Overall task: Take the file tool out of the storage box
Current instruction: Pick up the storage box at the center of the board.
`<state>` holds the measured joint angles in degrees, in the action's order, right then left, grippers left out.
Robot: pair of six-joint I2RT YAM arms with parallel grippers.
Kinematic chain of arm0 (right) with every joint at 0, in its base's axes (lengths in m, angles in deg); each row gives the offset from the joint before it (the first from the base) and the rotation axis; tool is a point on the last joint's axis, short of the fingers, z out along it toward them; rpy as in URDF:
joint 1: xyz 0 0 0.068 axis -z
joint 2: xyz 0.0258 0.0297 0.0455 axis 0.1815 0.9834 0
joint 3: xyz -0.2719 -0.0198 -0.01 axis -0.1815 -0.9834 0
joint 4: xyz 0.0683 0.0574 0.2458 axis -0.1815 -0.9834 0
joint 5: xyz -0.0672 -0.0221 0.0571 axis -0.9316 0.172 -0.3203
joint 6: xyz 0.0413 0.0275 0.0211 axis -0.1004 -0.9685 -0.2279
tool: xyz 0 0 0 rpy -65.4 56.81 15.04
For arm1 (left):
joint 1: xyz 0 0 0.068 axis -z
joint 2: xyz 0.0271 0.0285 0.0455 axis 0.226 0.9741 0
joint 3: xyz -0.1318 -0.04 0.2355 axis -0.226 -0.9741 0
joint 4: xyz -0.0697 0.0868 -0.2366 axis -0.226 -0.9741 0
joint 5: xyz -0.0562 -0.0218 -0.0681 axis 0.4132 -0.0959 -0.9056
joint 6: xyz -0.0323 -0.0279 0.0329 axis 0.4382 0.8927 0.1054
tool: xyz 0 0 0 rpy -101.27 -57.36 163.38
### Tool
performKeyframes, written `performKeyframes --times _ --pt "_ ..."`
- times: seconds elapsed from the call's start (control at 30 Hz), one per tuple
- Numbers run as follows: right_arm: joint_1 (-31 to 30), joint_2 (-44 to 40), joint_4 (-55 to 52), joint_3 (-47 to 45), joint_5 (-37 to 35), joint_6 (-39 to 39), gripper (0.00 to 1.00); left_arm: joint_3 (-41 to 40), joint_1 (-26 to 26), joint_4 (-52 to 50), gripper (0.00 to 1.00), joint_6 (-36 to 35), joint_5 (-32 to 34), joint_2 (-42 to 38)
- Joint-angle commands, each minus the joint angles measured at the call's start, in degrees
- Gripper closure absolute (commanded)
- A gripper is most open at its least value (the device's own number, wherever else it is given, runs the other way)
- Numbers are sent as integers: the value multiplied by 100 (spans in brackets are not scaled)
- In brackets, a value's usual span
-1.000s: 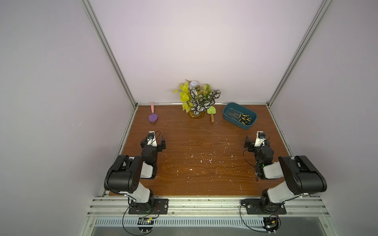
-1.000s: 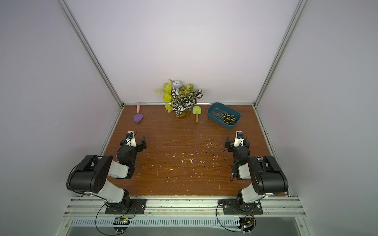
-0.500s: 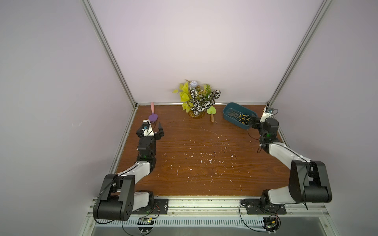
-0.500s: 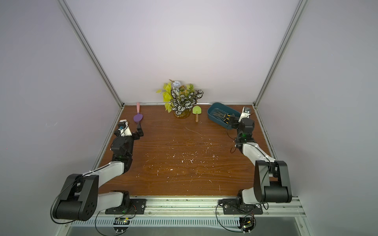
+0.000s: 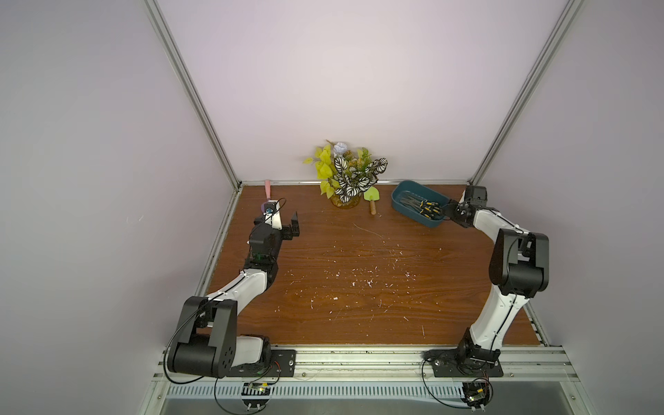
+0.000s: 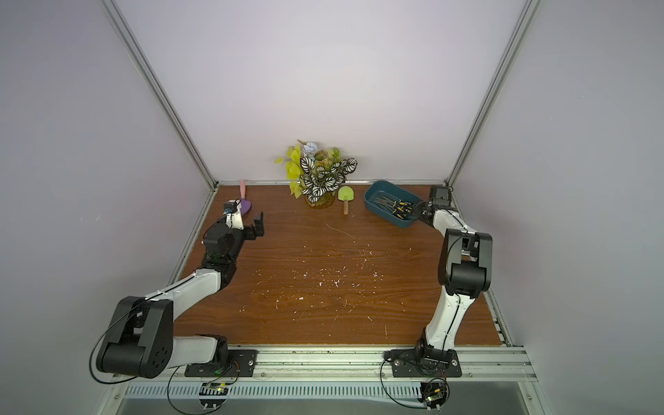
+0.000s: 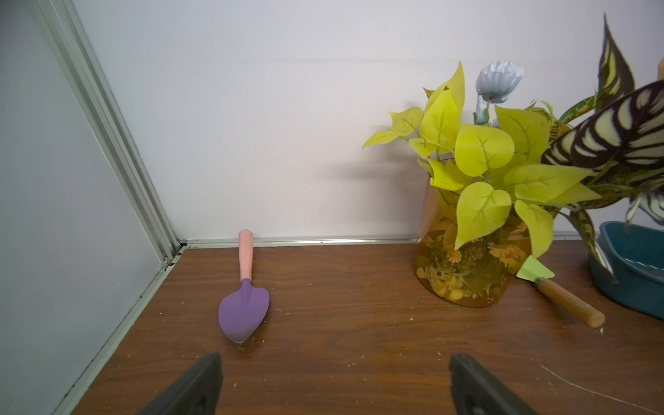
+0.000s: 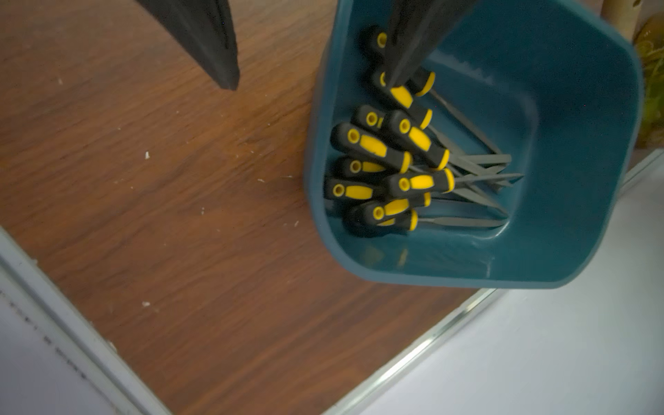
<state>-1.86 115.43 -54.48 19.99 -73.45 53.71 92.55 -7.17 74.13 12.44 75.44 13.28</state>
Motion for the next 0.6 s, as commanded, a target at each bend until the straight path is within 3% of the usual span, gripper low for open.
performKeyframes --times 0.0,0.13,0.3,0.43,0.57 --pt "-25 143 -466 532 490 -135 42 64 53 -73 0 -3 -133 34" --pt "-21 466 -814 938 655 -111 69 107 55 -134 0 4 -150 50" --pt "33 157 -902 672 240 39 98 125 61 -185 0 -5 -148 17" --pt "243 -236 -1156 369 124 561 100 169 56 -189 0 25 -220 54" --pt "297 -629 -1728 195 -208 1612 100 226 70 -198 0 95 -370 110"
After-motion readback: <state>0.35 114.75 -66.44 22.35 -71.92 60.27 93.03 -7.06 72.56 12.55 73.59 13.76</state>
